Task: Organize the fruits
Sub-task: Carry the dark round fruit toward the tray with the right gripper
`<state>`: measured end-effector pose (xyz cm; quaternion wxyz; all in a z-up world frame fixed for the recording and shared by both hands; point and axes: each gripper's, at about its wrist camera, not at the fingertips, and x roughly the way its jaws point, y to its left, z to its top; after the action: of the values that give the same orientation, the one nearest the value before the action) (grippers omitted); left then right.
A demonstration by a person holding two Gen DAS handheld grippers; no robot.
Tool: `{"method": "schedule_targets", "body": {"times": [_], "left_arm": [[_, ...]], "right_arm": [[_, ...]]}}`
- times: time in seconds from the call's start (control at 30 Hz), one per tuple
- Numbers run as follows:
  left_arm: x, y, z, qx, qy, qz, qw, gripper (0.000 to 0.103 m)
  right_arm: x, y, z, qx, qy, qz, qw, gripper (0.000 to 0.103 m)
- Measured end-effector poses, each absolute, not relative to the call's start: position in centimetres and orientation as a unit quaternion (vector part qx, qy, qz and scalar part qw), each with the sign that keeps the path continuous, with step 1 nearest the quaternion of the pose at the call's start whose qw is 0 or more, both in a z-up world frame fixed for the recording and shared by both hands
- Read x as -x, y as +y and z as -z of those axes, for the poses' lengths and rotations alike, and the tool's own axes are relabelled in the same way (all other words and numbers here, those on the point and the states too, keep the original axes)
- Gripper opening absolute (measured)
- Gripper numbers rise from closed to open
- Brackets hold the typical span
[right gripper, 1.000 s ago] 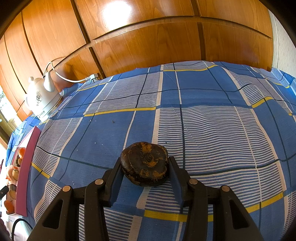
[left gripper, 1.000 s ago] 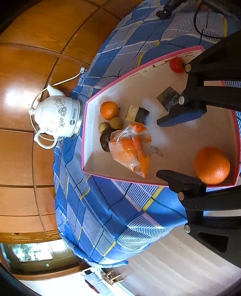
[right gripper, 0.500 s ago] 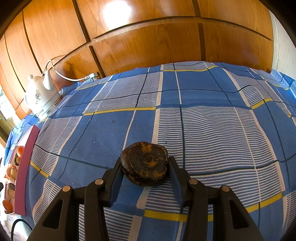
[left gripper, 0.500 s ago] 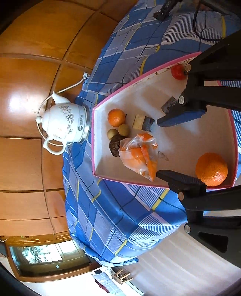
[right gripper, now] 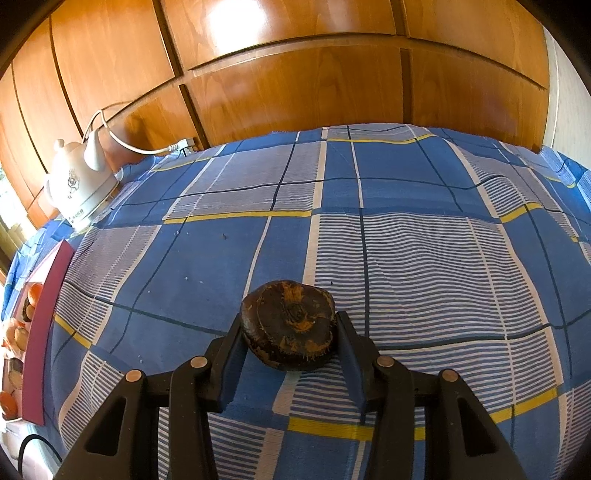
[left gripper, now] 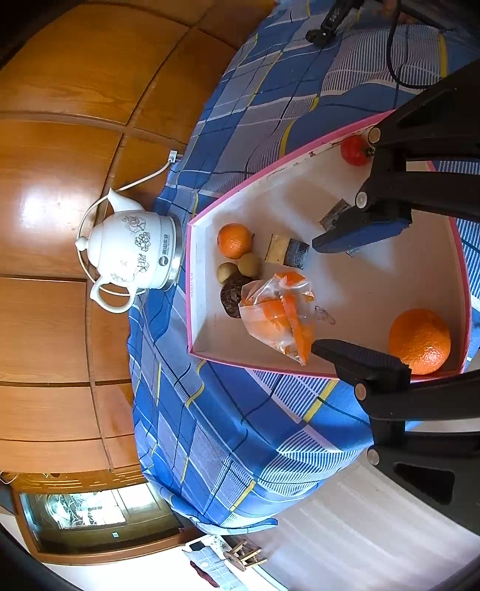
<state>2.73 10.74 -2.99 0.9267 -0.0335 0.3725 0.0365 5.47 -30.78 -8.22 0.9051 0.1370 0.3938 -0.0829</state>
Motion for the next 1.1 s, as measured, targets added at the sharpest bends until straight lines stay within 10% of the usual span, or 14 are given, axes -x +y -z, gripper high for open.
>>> {"method": "schedule_targets", "body": {"times": [1.1], "left_arm": [[-2.7, 15.5, 1.3, 0.069, 0.352, -0.093, 0.929, 0.049]], "right_arm": [[-4.1, -9.3, 1.8, -0.023, 0.449, -0.319, 0.835, 0.045]]}}
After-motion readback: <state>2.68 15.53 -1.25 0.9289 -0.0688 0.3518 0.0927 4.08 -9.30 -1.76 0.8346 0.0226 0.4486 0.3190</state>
